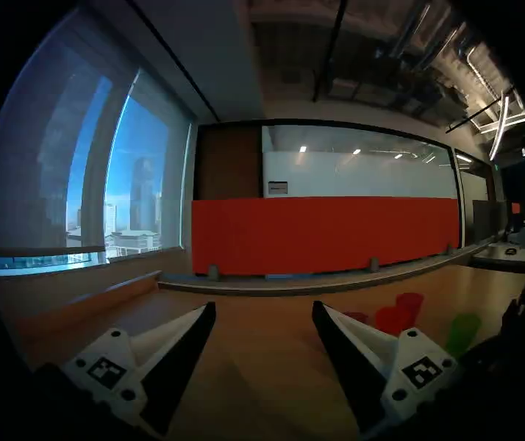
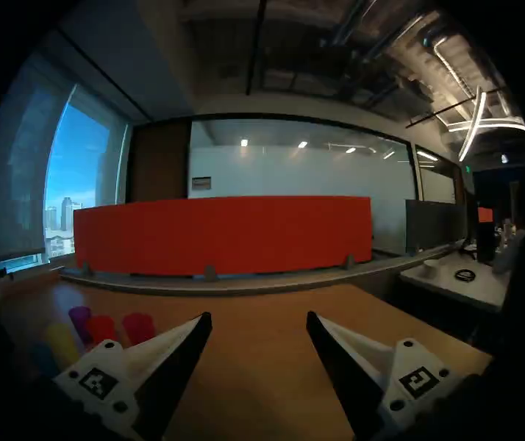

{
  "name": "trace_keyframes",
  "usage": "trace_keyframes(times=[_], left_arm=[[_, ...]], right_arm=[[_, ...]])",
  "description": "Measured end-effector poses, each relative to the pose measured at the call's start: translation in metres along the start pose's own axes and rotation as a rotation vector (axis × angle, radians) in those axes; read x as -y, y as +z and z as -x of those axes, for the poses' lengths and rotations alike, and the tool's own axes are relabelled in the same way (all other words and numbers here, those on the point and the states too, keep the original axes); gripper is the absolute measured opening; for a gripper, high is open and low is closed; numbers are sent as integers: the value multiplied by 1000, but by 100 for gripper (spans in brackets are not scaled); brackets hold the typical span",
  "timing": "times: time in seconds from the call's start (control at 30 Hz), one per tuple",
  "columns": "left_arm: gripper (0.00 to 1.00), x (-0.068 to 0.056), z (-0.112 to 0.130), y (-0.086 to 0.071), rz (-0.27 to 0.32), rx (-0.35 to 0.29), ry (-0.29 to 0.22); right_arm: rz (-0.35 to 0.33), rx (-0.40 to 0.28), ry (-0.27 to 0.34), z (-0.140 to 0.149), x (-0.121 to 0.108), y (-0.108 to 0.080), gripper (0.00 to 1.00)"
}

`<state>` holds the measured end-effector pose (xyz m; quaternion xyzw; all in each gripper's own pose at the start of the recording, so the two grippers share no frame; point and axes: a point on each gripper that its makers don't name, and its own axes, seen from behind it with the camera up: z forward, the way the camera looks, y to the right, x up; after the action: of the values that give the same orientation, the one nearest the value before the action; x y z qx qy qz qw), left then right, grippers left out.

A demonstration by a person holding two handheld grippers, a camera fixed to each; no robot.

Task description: Pour water

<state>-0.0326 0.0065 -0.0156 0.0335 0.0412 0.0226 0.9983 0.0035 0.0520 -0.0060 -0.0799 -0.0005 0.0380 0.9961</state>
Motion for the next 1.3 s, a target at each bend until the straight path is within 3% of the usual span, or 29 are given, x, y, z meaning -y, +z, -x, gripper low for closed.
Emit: trace_keyframes(times=[0.4,1.3], left_arm=[[97,-1,28,0,1,23,1],[97,1,45,3,7,44,-11]], right_arm=[[12,6,-4,0,-1,-2,99],[12,10,-5,0,-2,-1,99]])
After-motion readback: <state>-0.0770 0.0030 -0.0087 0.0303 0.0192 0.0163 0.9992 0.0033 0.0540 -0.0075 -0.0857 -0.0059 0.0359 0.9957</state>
